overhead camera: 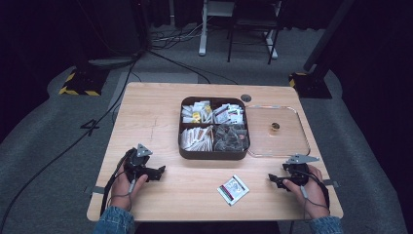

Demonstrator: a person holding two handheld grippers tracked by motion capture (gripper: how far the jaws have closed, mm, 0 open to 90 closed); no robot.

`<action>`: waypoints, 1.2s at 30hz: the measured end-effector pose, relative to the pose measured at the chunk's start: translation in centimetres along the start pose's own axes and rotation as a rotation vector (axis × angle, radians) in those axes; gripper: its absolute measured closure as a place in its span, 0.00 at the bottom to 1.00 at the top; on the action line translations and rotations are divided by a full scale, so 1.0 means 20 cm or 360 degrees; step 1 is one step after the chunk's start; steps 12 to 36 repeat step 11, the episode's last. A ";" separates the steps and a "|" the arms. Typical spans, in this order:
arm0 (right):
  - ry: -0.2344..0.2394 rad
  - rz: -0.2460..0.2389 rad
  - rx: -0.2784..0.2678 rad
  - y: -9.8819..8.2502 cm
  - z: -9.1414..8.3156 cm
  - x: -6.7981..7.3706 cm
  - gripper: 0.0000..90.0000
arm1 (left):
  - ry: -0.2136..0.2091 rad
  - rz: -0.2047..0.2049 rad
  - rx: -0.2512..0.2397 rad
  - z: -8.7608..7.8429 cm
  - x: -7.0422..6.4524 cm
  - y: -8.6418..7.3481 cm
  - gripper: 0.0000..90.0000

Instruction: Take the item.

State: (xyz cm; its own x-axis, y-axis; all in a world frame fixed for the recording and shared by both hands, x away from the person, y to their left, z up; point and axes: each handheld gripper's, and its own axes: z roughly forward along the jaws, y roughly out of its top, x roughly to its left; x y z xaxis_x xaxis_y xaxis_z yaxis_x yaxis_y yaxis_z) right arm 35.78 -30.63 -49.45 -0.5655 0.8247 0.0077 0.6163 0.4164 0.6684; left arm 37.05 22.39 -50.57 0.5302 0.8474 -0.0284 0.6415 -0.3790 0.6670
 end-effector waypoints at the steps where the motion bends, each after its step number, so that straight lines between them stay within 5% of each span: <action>1: -0.0017 -0.0017 -0.0015 0.00 0.01 0.00 0.18 | 0.0000 0.0000 0.0000 0.00 0.00 0.00 0.00; 4: -0.0047 0.0020 -0.0118 -0.02 0.05 0.01 0.07 | 0.0000 0.0001 0.0000 0.00 0.00 0.00 0.00; 36: -0.0049 0.0019 -0.0117 -0.02 0.05 0.01 0.06 | 0.0002 0.0005 -0.0002 0.00 0.00 0.00 0.00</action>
